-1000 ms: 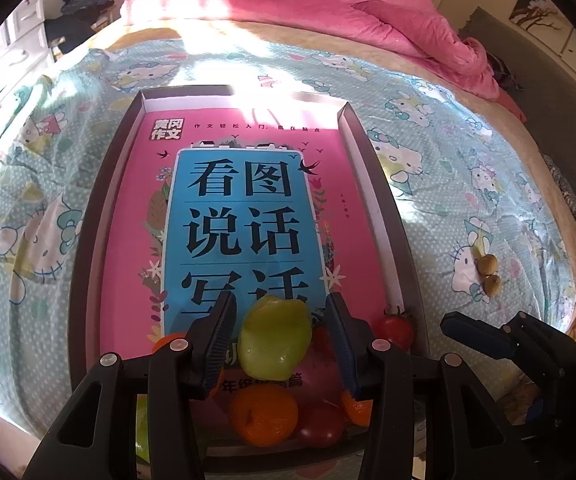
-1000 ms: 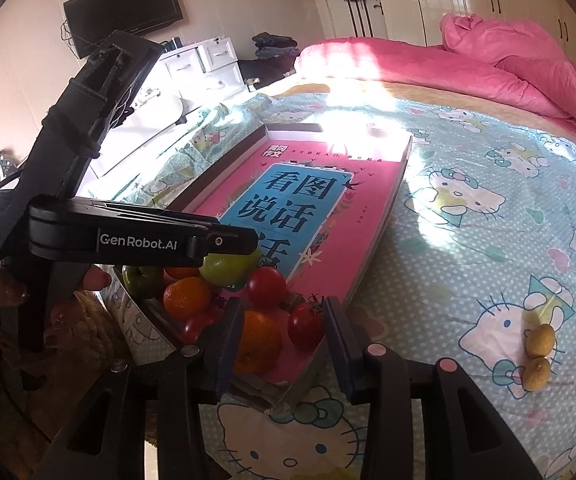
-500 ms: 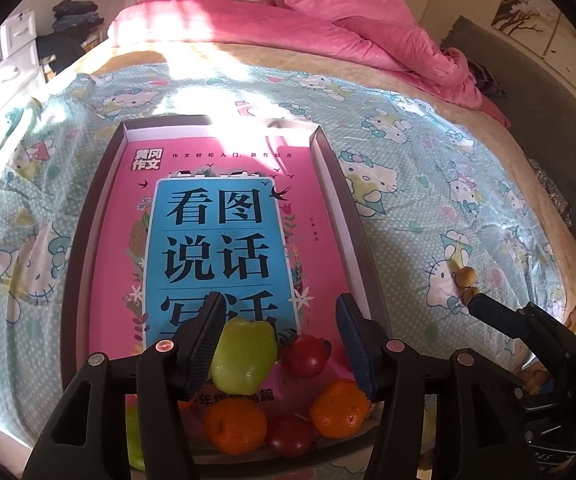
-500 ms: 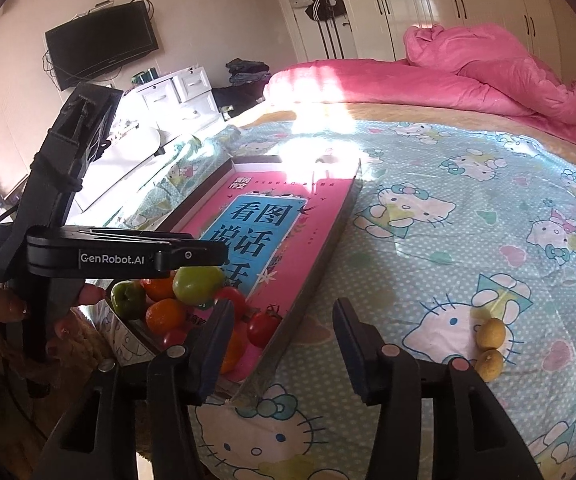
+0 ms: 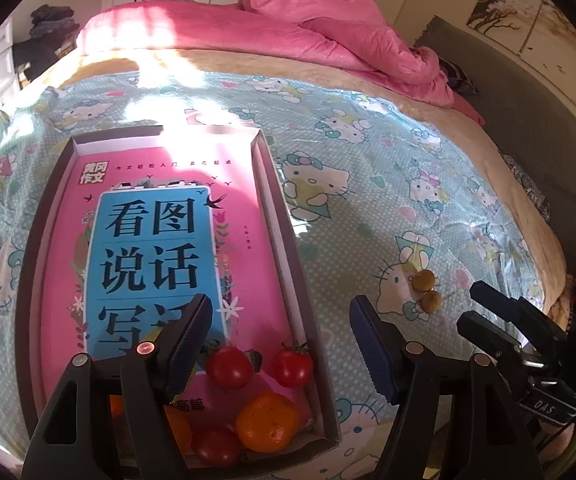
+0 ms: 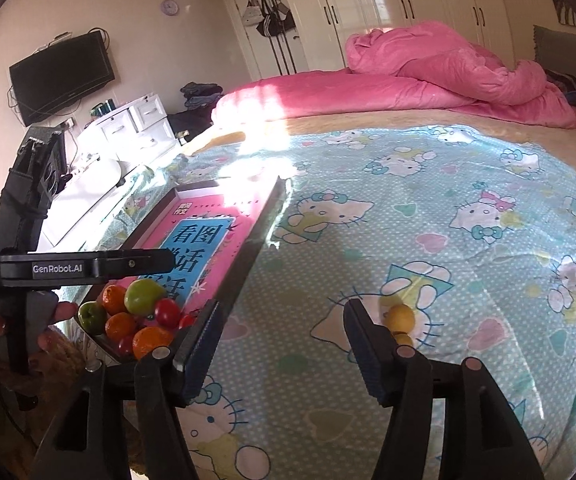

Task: Organize fruits
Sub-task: 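Move both open tools back to the two small yellow fruits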

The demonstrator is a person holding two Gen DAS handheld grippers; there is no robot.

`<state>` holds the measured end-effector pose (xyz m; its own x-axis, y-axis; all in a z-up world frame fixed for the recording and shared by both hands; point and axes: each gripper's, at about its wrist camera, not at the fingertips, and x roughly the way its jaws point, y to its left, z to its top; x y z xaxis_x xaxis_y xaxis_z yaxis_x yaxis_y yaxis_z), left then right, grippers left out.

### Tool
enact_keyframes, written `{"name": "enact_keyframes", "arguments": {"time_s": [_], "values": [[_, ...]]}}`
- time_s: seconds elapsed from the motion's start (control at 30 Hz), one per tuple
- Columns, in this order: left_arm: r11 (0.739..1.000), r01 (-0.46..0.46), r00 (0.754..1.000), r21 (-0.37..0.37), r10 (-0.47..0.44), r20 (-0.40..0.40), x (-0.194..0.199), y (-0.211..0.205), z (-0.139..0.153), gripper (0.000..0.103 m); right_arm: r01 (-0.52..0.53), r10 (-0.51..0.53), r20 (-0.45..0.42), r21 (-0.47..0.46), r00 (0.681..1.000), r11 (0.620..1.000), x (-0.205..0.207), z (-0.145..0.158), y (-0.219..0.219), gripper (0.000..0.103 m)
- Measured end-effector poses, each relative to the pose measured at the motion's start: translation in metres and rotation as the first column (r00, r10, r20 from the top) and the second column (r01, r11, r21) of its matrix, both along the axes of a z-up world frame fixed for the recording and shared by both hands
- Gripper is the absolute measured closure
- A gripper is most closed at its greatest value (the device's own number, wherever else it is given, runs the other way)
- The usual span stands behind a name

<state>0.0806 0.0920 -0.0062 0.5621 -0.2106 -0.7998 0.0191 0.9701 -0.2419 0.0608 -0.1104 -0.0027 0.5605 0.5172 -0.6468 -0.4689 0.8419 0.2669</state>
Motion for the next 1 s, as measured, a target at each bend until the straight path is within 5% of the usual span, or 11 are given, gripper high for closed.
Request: {"name": "enact_keyframes", "arguments": {"time_s": [0.53, 1.0], "values": [[0.981, 0.193, 0.981, 0.019, -0.193, 0.001, 0.015, -0.078, -0.004, 0.03, 0.145, -0.153, -0.104, -0.082, 0.983, 0.986, 0.018, -0.035, -0.048, 0.041], [0.967, 0.255, 0.966, 0.025, -0.253, -0.062, 0.04, -0.114, -0.027, 0.03, 0.116, -0.135, -0.129, -0.148, 0.982, 0.982, 0.032, -0.061, -0.037, 0.063]]}}
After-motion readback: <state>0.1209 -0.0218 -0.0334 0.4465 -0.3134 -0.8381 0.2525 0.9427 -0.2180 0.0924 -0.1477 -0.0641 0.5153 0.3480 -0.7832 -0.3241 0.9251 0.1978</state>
